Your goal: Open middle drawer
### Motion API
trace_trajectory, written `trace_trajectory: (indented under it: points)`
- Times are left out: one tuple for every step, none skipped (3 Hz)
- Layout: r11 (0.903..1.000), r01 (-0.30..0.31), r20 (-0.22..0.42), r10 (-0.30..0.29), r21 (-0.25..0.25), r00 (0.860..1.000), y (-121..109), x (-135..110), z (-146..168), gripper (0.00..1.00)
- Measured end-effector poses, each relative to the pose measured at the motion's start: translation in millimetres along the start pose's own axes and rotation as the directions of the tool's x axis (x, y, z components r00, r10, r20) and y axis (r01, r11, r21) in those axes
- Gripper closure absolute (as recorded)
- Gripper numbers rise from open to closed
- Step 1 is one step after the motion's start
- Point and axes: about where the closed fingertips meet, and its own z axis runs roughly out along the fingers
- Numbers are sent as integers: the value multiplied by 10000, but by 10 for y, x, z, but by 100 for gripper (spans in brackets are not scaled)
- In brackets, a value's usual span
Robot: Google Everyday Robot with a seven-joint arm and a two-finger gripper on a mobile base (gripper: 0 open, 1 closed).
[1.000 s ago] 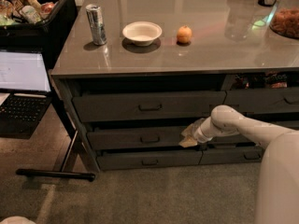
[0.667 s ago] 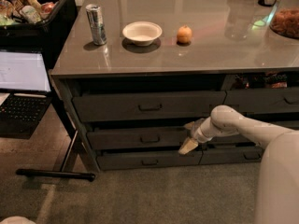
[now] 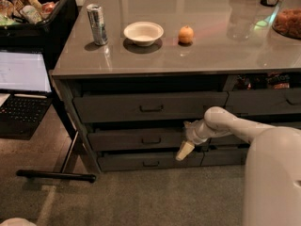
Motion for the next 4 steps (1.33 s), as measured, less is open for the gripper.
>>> trace_trajectory:
  points:
    - [9995,-88,-261,80,-314,9996,-3,74,211,0]
    - [9990,-112,-377,96,-432,9992,11,128,280,17]
    - [9991,-108,-381,92,-419,9992,5,116,249,40]
    - [9991,-108,-381,92,-419,9992,-29,82,233,63]
